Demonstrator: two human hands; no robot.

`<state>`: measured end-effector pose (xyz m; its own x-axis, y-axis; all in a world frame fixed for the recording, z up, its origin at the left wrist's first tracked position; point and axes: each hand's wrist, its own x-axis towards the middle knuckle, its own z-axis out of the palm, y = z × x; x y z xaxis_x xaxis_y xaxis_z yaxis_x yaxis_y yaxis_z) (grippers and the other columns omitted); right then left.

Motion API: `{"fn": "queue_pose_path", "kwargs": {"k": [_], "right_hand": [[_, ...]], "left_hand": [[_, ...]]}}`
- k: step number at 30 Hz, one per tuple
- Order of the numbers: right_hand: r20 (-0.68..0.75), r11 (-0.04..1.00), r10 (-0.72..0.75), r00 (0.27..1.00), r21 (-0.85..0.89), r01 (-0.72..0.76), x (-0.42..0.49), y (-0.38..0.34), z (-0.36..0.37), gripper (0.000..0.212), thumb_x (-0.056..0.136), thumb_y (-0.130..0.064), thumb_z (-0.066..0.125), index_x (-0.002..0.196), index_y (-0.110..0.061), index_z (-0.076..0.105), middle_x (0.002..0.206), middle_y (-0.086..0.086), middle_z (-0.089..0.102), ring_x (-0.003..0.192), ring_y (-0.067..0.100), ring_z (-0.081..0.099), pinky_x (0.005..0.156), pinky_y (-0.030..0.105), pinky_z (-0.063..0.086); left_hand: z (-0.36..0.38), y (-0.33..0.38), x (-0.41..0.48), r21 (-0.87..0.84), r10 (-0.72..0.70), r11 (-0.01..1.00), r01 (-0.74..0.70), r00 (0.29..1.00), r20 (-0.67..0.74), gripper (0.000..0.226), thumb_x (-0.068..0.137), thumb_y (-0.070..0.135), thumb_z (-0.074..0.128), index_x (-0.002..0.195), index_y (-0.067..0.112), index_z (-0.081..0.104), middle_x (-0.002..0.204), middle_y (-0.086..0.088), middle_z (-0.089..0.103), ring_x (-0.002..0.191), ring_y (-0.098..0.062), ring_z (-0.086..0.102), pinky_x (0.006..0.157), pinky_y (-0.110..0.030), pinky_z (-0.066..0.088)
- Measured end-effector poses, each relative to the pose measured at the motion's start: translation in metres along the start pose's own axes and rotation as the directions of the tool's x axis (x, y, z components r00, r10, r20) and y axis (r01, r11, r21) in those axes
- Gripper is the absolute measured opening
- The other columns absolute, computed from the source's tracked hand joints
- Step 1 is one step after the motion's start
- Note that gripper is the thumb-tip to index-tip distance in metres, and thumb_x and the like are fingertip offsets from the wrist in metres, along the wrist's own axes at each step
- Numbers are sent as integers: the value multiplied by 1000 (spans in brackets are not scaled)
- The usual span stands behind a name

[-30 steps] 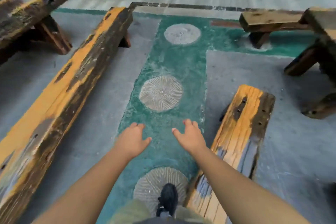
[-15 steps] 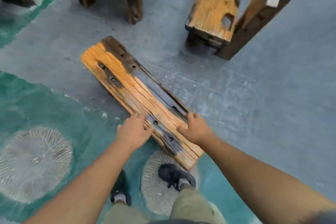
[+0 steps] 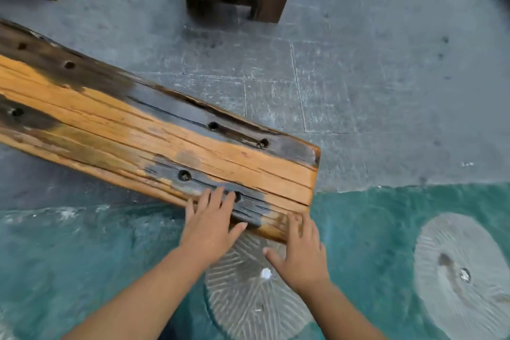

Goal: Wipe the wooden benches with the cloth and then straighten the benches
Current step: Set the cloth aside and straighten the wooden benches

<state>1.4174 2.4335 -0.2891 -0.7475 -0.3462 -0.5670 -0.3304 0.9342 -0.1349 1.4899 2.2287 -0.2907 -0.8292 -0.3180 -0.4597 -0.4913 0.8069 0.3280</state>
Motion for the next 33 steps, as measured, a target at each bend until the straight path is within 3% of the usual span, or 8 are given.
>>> {"fn": "queue_pose_path", "kwargs": {"k": [3,5,9,12,16,20,25,33], "right_hand": [[-171,996,-84,982,-55,75,40,5,38,109,77,-84,38,154,-30,-17,162,4,-28,149,34,-22,120,55,12],[-304,990,-125,945,-100,98,56,11,56,119,70,-88,40,157,-24,-11,163,10,-22,148,42,-19,120,54,9],[-593,959,-275,757,-112,261,76,28,83,118,61,-92,45,151,-16,37,160,10,29,149,41,19,110,49,39],[-676,942,-311,668,-124,313,85,35,93,117,63,-93,41,149,-14,40,158,5,36,149,32,24,96,47,52],[-712,928,-337,616,-142,344,88,39,96,112,67,-90,47,147,-12,44,156,6,40,148,31,27,108,51,42],[-816,849,-459,352,-287,444,95,47,101,90,74,-80,62,127,-7,65,136,9,61,131,30,54,110,62,34],[-846,779,-506,169,-363,512,118,52,101,80,71,-75,70,116,-9,72,127,7,68,122,28,61,103,63,40],[-872,767,-464,156,-307,564,161,65,64,59,88,-60,62,113,-7,73,124,8,69,119,29,63,107,60,39]], "left_hand": [[34,-9,50,220,148,968,-118,981,-124,78,88,74,27,151,29,17,161,-4,10,148,-31,4,115,-65,7],[47,-17,72,297,313,922,-248,930,-195,84,83,80,23,148,27,28,157,-7,21,146,-33,13,111,-69,11],[66,-34,86,479,582,774,-413,763,-283,87,86,79,26,145,17,41,149,-13,39,140,-36,32,111,-65,24],[74,-37,82,632,710,622,-463,673,-206,95,85,80,34,147,8,39,150,-19,39,139,-39,34,112,-62,25],[71,-38,77,690,720,574,-441,674,-168,100,83,83,37,147,6,38,150,-22,39,139,-41,34,110,-63,27],[73,-39,79,679,736,584,-444,642,-213,100,80,84,40,144,8,42,146,-23,43,136,-40,40,109,-62,30],[75,-44,95,672,777,573,-470,572,-263,99,80,84,41,143,8,43,144,-22,45,134,-40,40,110,-60,28],[60,-18,127,674,722,623,-397,623,-301,100,80,86,37,141,8,45,141,-19,48,133,-38,42,107,-58,31]]}}
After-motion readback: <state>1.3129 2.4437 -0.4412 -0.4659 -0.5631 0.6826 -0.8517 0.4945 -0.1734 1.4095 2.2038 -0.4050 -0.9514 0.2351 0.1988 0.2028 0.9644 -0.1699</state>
